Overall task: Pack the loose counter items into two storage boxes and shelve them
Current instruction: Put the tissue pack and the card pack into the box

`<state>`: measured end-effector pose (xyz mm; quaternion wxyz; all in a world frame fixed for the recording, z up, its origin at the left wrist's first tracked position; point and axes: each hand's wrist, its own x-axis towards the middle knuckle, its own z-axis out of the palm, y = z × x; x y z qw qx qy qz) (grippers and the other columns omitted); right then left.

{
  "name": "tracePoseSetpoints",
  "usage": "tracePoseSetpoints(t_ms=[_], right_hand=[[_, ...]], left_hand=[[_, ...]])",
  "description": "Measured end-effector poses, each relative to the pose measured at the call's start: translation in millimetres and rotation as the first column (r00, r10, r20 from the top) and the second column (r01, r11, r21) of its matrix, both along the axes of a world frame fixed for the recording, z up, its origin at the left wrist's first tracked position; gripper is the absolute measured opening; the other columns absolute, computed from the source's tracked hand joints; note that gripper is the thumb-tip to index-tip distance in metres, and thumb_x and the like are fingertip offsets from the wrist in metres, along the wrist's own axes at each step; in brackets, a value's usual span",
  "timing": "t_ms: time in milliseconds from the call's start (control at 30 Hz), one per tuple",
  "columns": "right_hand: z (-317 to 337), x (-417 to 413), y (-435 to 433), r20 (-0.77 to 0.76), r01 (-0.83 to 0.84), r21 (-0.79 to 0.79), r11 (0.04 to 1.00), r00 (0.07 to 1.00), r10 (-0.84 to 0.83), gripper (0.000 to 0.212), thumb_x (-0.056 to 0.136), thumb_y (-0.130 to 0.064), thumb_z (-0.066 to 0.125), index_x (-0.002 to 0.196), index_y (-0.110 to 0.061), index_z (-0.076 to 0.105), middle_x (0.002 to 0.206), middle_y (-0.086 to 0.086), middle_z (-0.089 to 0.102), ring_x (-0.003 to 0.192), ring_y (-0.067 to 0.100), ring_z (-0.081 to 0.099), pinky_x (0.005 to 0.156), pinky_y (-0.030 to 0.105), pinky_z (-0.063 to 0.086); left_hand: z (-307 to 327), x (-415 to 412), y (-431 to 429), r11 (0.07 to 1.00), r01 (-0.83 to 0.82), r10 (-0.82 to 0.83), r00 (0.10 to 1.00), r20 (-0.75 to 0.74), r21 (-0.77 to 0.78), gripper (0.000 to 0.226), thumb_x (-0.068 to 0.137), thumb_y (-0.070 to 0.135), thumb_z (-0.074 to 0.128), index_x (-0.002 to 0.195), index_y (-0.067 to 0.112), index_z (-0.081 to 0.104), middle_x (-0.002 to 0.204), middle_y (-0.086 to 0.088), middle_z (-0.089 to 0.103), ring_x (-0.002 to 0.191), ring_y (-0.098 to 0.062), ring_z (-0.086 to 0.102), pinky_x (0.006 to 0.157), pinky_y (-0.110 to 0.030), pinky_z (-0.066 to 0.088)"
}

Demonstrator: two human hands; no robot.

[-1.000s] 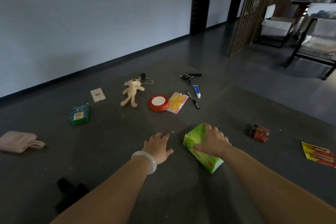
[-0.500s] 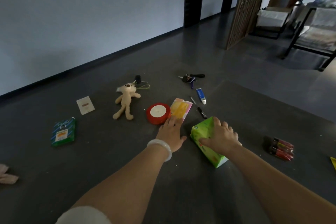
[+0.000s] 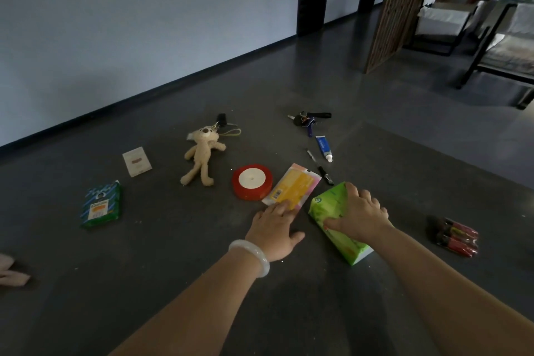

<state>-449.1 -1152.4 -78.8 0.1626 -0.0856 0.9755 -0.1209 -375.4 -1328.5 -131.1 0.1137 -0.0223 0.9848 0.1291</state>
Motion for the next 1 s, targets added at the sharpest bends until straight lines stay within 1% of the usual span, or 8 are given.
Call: tracePoseSetpoints(t_ms=[67, 133, 300, 400, 533, 667, 867, 1000], right_hand=[[1.4, 3.5, 4.3, 0.006, -0.004, 0.007, 1.000, 1.000, 0.003, 0.107, 0.072, -0.059, 0.071, 0.152, -0.024, 0.007, 0.151, 0.011, 0.028, 0.138, 0.034, 0.031, 0.110, 0.047, 0.028], [1.1, 8.2, 6.7, -0.001, 0.001, 0.016, 1.000, 1.000, -0.001, 0.106, 0.072, -0.061, 0.069, 0.152, -0.028, 0.007, 0.150, 0.010, 0.028, 0.136, 0.034, 0.030, 0.108, 0.048, 0.029], [-2.8, 14.0, 9.5, -0.016, 0.017, 0.027, 0.999, 1.000, -0.016, 0.106, 0.072, -0.067, 0.064, 0.152, -0.035, 0.003, 0.150, 0.009, 0.024, 0.135, 0.034, 0.028, 0.107, 0.046, 0.029], [-3.4, 10.5, 9.8, -0.006, 0.010, 0.025, 1.000, 1.000, -0.010, 0.107, 0.073, -0.068, 0.063, 0.153, -0.034, 0.000, 0.152, 0.008, 0.024, 0.139, 0.033, 0.026, 0.109, 0.047, 0.027], [-3.9, 6.3, 11.7, -0.006, 0.005, 0.010, 1.000, 1.000, -0.005, 0.108, 0.073, -0.069, 0.063, 0.153, -0.033, 0.000, 0.152, 0.007, 0.025, 0.140, 0.032, 0.026, 0.110, 0.047, 0.028], [-3.7, 12.3, 16.3, -0.005, 0.002, -0.020, 1.000, 1.000, -0.002, 0.112, 0.072, -0.067, 0.066, 0.153, -0.029, -0.002, 0.153, 0.007, 0.026, 0.140, 0.030, 0.027, 0.111, 0.044, 0.027], [-1.0, 44.0, 41.0, -0.017, 0.038, -0.022, 0.999, 0.999, -0.039, 0.112, 0.067, -0.070, 0.069, 0.151, -0.022, 0.013, 0.152, 0.002, 0.030, 0.140, 0.026, 0.029, 0.112, 0.045, 0.025], [5.9, 69.8, 61.3, 0.051, 0.059, 0.024, 0.998, 0.997, -0.060, 0.123, 0.060, -0.074, 0.071, 0.153, -0.028, 0.004, 0.155, 0.004, 0.022, 0.142, 0.030, 0.023, 0.112, 0.050, 0.023]], left_hand=[[1.6, 3.8, 0.8, 0.998, -0.051, 0.055, 0.989, -0.137, 0.034, 0.046, 0.098, 0.044, 0.049, 0.139, 0.023, 0.045, 0.150, -0.001, 0.032, 0.139, -0.023, 0.032, 0.111, -0.042, 0.034], [0.3, 1.0, -1.4, 0.993, -0.109, 0.118, 0.965, -0.233, 0.051, 0.045, 0.097, 0.040, 0.052, 0.138, 0.021, 0.045, 0.148, -0.003, 0.036, 0.135, -0.022, 0.037, 0.107, -0.037, 0.038], [-6.1, -24.6, -3.8, 0.985, -0.165, 0.169, 0.983, -0.076, 0.054, 0.077, 0.094, 0.051, 0.054, 0.154, 0.021, 0.015, 0.161, -0.005, 0.014, 0.148, -0.027, 0.016, 0.119, -0.043, 0.023], [-6.7, -34.1, -1.6, 0.984, -0.165, 0.155, 0.980, -0.123, -0.072, 0.071, 0.091, 0.054, 0.055, 0.147, 0.020, 0.029, 0.151, -0.005, 0.032, 0.137, -0.028, 0.034, 0.110, -0.043, 0.034], [-5.8, -35.1, 0.9, 0.975, -0.082, 0.045, 0.983, -0.180, -0.205, 0.046, 0.097, 0.039, 0.050, 0.134, 0.012, 0.044, 0.137, -0.012, 0.046, 0.123, -0.030, 0.047, 0.097, -0.042, 0.048], [-3.0, -16.3, 8.3, 0.951, 0.008, -0.038, 0.995, -0.090, -0.308, 0.054, 0.095, 0.033, 0.054, 0.138, 0.004, 0.037, 0.141, -0.023, 0.042, 0.131, -0.040, 0.043, 0.100, -0.048, 0.047], [2.3, 32.6, 27.6, 0.919, 0.060, -0.069, 0.998, -0.008, -0.390, 0.069, 0.092, 0.020, 0.061, 0.147, 0.008, 0.022, 0.147, -0.028, 0.034, 0.137, -0.046, 0.034, 0.105, -0.053, 0.042], [13.8, 56.4, 38.4, 0.949, 0.046, -0.070, 0.995, -0.065, -0.313, 0.056, 0.091, 0.011, 0.062, 0.138, 0.007, 0.033, 0.135, -0.020, 0.051, 0.123, -0.035, 0.053, 0.098, -0.044, 0.050]])
